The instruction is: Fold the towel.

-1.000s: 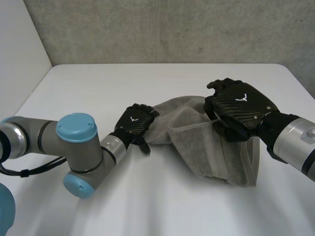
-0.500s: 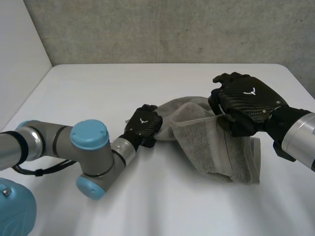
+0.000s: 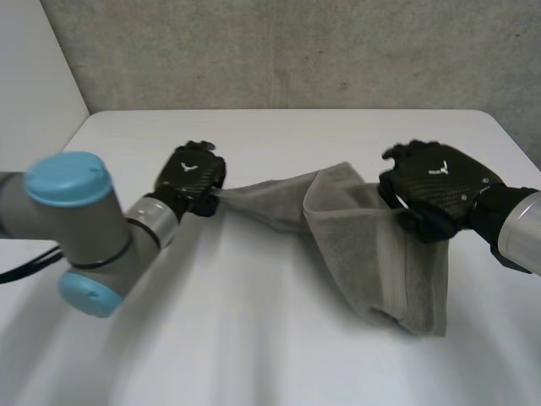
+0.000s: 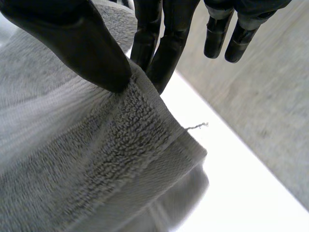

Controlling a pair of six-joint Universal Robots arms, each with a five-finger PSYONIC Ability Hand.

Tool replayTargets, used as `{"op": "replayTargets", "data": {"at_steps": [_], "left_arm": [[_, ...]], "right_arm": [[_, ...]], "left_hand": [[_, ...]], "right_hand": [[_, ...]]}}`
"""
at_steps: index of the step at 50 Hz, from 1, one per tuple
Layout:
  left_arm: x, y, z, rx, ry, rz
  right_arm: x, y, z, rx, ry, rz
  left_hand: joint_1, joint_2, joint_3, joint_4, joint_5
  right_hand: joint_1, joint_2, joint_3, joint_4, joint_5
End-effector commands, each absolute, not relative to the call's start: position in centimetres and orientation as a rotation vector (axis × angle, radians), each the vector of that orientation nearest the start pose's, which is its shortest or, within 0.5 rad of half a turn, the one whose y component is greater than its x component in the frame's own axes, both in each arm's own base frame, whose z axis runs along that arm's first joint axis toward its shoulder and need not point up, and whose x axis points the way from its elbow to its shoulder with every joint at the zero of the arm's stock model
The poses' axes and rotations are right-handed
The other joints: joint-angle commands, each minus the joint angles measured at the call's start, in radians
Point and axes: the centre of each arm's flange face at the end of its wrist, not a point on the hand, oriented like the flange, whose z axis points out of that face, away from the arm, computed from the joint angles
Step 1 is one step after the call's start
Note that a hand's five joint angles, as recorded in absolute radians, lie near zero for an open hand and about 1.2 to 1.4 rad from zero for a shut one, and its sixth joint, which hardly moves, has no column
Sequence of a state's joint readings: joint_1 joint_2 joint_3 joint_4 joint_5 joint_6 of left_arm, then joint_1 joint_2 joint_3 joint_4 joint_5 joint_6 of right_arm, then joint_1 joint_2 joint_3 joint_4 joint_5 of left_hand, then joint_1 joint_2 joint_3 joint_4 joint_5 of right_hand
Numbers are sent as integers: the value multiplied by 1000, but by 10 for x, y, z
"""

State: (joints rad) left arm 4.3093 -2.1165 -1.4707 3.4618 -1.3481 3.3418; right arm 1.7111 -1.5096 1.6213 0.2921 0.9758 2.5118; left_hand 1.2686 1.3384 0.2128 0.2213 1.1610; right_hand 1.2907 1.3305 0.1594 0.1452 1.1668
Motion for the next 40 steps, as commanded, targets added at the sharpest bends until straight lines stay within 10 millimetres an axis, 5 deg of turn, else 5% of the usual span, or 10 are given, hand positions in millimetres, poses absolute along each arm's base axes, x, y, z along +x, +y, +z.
{"op": "replayTargets", "data": {"at_steps": [1,10,18,27,29,34,36,37,39,40], "left_arm": [[-269,-286,199,1010,2414,-2161],[-250,-231,220,1149,2509,-1899],[-238,-207,233,1255,2515,-1731],[-238,-214,233,1387,2357,-1692],[-247,-241,222,1411,2279,-1712],[-266,-279,224,1363,2141,-1845],[-278,-331,268,1101,1809,-2155],[-278,-331,269,1099,1807,-2156],[-287,-350,334,810,1391,-2487],[-287,-350,335,808,1389,-2488]], "right_arm": [[207,-236,238,-1634,2132,-1468],[198,-236,238,-1740,2253,-1438],[197,-237,258,-1797,2211,-1546],[203,-263,243,-1972,2131,-1563],[212,-274,238,-2011,2079,-1606],[245,-318,261,-2041,1878,-2046],[258,-350,309,-1907,1687,-2551],[258,-350,309,-1906,1686,-2554],[262,-366,376,-1566,1370,-3068],[262,-366,376,-1564,1368,-3070]], "left_hand": [[128,58,-38,-47,61],[128,58,-38,-47,61],[128,58,-38,-47,61],[128,58,-38,-47,61],[128,58,-38,-47,61],[128,58,-38,-47,61],[128,58,-38,-47,61],[128,58,-38,-47,61],[128,58,-38,-47,61],[128,58,-38,-47,61]], "right_hand": [[106,66,15,29,55],[106,66,15,29,55],[106,66,15,29,55],[106,66,15,29,55],[106,66,15,29,55],[106,66,15,29,55],[106,66,15,29,55],[106,66,15,29,55],[106,66,15,29,55],[106,66,15,29,55]]}}
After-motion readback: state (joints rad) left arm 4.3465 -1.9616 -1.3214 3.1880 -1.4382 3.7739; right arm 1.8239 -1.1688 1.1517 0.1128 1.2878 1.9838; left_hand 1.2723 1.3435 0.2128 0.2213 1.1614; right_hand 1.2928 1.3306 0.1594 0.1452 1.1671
